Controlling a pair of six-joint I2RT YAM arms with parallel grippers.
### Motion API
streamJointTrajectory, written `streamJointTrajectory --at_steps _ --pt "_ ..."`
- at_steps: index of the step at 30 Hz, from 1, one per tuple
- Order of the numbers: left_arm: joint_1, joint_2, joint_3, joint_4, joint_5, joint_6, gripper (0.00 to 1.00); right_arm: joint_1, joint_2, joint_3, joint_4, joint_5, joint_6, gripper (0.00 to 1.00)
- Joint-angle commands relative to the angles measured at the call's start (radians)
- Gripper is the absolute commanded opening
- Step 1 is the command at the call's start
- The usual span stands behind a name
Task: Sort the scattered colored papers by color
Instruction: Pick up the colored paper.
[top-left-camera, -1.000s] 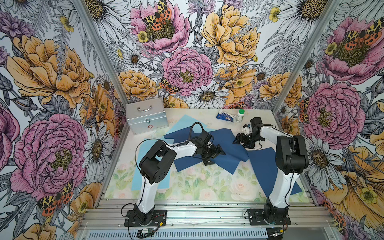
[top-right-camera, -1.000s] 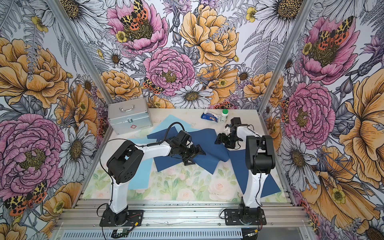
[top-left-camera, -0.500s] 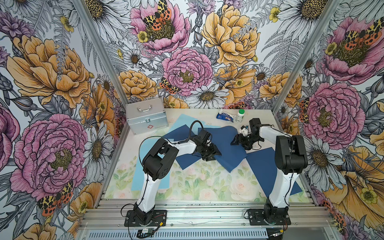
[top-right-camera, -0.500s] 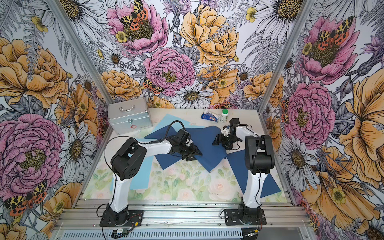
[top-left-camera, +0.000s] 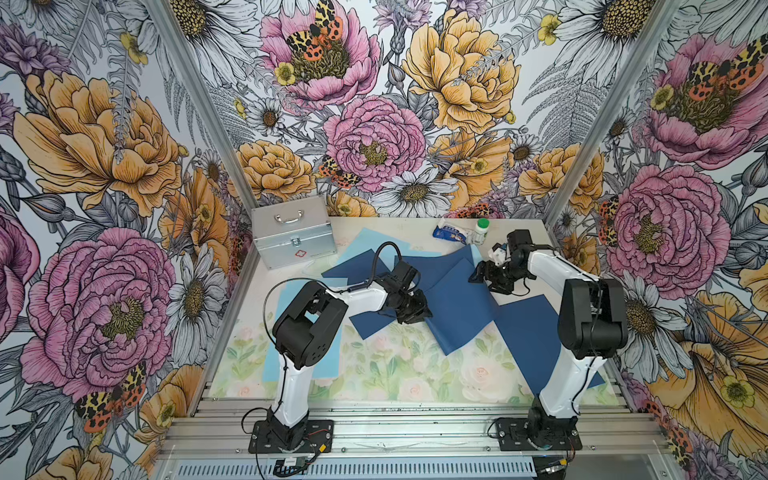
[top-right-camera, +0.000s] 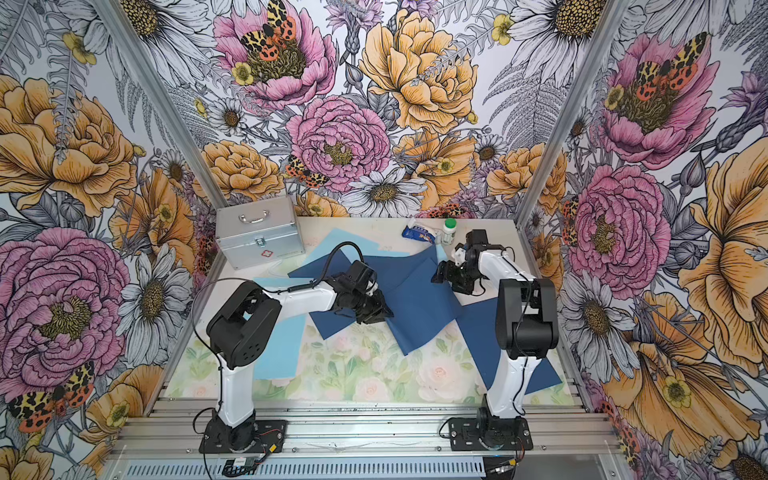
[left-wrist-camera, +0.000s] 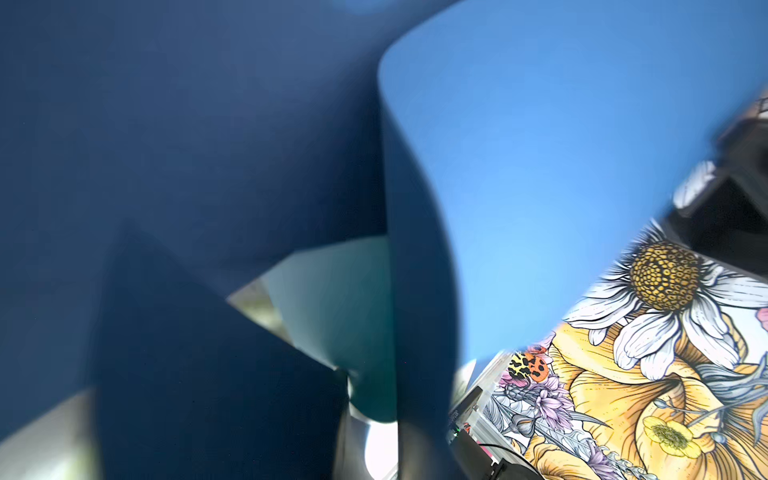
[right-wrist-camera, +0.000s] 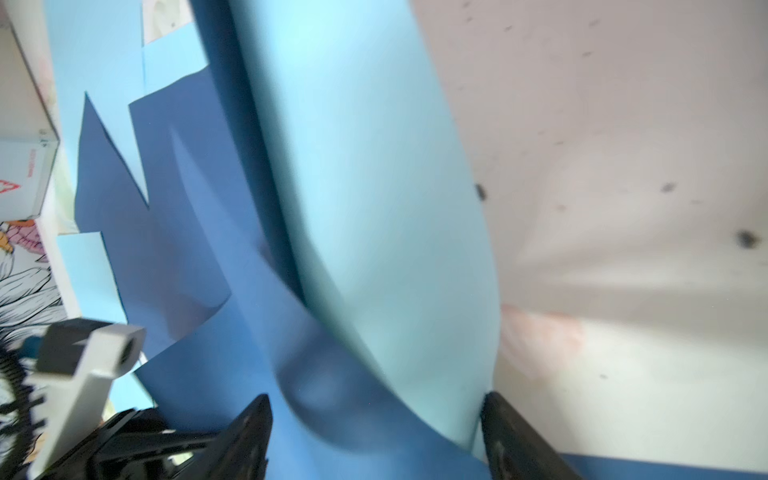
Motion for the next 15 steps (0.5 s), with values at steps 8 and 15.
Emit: streamJointTrajectory --at_steps 8,15 --pt "0.004 -0.13 0.085 -0.107 -0.178 0.109 0.23 -0.051 -0.2 -0.054 0.023 0.137 0.088 0.85" --pt "0.03 -0.068 0.272 -0.196 -0.303 0.208 0.22 0.082 -0.372 -0.347 0.398 -0.101 0.439 0.86"
